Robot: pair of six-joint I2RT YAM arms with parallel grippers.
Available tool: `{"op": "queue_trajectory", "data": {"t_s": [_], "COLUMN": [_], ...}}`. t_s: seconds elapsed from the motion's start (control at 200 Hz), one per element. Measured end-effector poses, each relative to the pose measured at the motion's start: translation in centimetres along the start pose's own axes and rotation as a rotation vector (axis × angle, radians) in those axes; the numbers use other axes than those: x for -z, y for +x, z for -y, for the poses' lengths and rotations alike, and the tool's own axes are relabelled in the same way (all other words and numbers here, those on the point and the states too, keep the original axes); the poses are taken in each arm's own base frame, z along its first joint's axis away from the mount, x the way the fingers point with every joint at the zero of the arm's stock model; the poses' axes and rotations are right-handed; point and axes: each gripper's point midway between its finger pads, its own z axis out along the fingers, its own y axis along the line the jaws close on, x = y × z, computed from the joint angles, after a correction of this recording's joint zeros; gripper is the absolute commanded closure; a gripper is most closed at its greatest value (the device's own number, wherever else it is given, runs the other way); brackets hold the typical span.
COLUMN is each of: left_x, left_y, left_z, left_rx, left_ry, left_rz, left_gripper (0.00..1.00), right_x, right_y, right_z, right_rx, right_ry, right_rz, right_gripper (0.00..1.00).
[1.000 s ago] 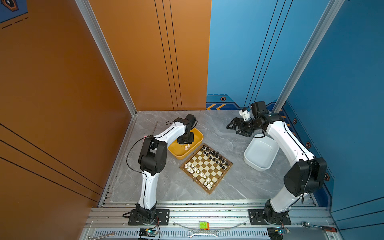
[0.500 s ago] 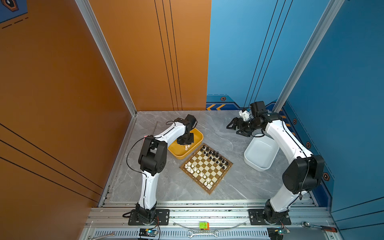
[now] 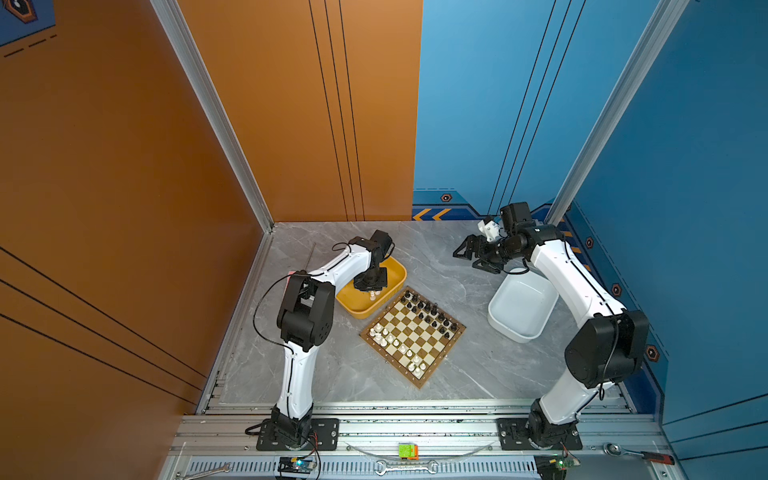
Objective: Set up the chess pieces on the board
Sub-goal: 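Lower the left gripper into the tray and close on a white pawn, then lift the white pawn and carry it with the left gripper over the near rank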
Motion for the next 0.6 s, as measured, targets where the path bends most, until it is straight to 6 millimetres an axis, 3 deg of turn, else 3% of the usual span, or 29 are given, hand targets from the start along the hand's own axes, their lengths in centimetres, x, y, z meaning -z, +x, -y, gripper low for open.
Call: {"op": "queue_trajectory", "data": {"t_s": [0.396, 0.601], "left_x": [-0.4, -0.4], "left_y": [0.6, 0.6], "left_z": [-0.2, -0.1], "left_rx": [-0.017, -0.03], "left_ry": [-0.005, -0.002], "left_rz": [-0.018, -0.02], "left_gripper": [0.73, 0.94], "right_x": [0.1, 0.9], "right_y": [0.7, 1.2], "right_z": [-0.7, -0.8], "right_rx": [0.016, 0.024], "right_ry": [-0.004, 0.006], "right_rz": [-0.004, 0.012], "right_gripper": [0.16, 0.16]}}
